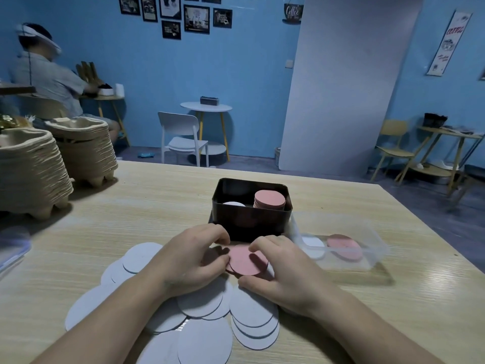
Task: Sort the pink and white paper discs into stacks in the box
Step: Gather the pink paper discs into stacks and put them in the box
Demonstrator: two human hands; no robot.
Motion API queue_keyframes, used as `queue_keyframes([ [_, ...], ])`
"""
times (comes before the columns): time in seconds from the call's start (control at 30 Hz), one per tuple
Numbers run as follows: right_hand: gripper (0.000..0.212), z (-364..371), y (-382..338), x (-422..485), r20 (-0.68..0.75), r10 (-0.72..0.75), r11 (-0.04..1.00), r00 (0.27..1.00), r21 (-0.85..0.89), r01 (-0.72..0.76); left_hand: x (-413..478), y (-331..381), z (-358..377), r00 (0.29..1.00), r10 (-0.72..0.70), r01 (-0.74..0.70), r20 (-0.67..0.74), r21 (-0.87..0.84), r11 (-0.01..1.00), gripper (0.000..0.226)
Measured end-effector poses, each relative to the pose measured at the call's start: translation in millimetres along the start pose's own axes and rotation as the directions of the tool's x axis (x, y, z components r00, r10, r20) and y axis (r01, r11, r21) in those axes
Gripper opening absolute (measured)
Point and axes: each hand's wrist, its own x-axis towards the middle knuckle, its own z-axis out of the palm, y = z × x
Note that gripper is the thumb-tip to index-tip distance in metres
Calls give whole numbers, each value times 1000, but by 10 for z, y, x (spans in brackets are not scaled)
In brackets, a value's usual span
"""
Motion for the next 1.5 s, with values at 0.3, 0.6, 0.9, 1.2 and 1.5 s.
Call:
queue_keyframes([
  [0.3,40,-35,21,21,-25,49,997,998,55,-47,47,11,35,993,3,-4,122,7,1000,39],
  [0.6,34,-33,58,-10,-72,43,995,997,90,-36,111,2,95,993,4,-4,120,-3,1000,46],
  [0.9,37,-17,69,-15,-88,46,989,995,145,-33,-21,-116,-42,996,-83,83,13,15,996,48],
  [1.2,31,-23,56,-24,-83,8,990,997,138,4,-73,-98,-94,982,-156,149,-103,-70,986,31],
  [1.5,46,-24,16,1,-131,-34,962,991,263,68,-60,-30,5,998,-57,52,-25,-184,982,38],
])
